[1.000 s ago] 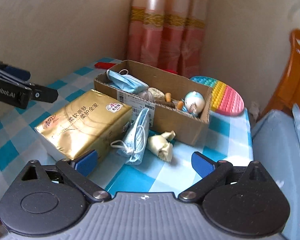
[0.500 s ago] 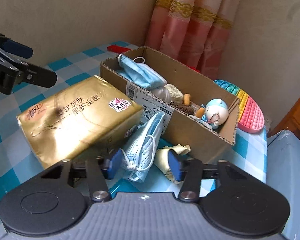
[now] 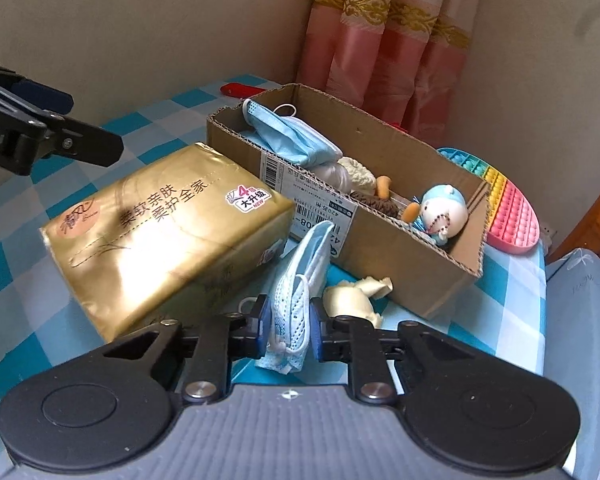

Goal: Organize soft objects

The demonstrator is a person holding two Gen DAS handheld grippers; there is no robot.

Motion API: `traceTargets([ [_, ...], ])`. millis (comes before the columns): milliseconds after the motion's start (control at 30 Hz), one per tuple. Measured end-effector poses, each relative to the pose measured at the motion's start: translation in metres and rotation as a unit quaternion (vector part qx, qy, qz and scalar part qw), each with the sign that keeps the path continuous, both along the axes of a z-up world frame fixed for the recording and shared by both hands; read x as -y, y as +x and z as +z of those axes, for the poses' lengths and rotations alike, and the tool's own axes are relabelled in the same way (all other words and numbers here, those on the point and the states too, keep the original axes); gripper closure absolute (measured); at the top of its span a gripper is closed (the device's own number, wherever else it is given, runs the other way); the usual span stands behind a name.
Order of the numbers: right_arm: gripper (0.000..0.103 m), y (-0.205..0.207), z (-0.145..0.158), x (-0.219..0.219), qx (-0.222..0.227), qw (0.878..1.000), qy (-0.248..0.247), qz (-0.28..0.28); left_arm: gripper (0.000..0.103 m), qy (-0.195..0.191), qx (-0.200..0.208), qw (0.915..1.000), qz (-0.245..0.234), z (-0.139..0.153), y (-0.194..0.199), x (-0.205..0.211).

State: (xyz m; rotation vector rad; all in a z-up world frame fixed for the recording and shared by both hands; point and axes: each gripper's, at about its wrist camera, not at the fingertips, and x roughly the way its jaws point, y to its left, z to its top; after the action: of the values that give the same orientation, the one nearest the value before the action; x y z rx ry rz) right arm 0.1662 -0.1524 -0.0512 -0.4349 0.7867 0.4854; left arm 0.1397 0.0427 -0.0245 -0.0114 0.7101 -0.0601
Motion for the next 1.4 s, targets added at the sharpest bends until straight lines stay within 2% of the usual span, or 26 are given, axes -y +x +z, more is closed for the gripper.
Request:
traceTargets([
  [300, 0.08, -0.036, 0.006, 0.014, -0.019, 1.0, 0.011, -0.011, 0.002, -0.016, 0.006, 0.9998, -0.004, 0.007, -0.011, -0.001],
  [367, 0.074, -0.042, 0.005, 0.018, -0.018, 1.0, 0.015, -0.02, 0.002, -0.016, 0.01, 0.9998, -0.006, 0.009, -0.014, 0.0],
  [433, 0.057, -0.044, 0.004, 0.02, -0.02, 0.999, 0.019, -0.027, 0.002, -0.016, 0.011, 0.9998, -0.006, 0.009, -0.015, 0.0],
  [500, 0.049, -0.042, 0.004, 0.022, -0.017, 0.999, 0.028, -0.036, 0.002, -0.017, 0.011, 0.9998, -0.007, 0.009, -0.016, 0.0],
  [533, 0.048, -0.04, 0.003, 0.022, -0.017, 0.998, 0.033, -0.043, 0.002, -0.017, 0.011, 0.9998, -0.007, 0.009, -0.017, 0.0],
  [767, 0.048, -0.021, -0.009, 0.013, -0.027, 0.997, 0.047, -0.063, 0.002, -0.014, 0.009, 0.9998, -0.008, 0.008, -0.016, 0.002],
  [867, 0.052, -0.017, -0.014, 0.008, -0.029, 0.996, 0.044, -0.067, 0.002, -0.014, 0.008, 0.9998, -0.007, 0.008, -0.016, 0.001],
  [933, 0.071, -0.018, -0.015, 0.008, -0.031, 0.996, 0.043, -0.069, 0.002, -0.012, 0.007, 0.9999, -0.009, 0.008, -0.016, 0.002],
  [967, 0.073, -0.018, -0.015, 0.009, -0.034, 0.996, 0.043, -0.07, 0.002, -0.012, 0.007, 0.9998, -0.011, 0.009, -0.016, 0.002],
  [1133, 0.074, -0.03, -0.011, 0.021, -0.036, 0.995, 0.042, -0.08, 0.002, -0.012, 0.013, 0.9991, -0.039, 0.017, -0.019, 0.008],
  [1400, 0.071, -0.055, -0.011, 0.041, -0.038, 0.995, 0.042, -0.086, 0.002, 0.007, 0.013, 0.9914, -0.13, 0.029, -0.016, 0.048],
])
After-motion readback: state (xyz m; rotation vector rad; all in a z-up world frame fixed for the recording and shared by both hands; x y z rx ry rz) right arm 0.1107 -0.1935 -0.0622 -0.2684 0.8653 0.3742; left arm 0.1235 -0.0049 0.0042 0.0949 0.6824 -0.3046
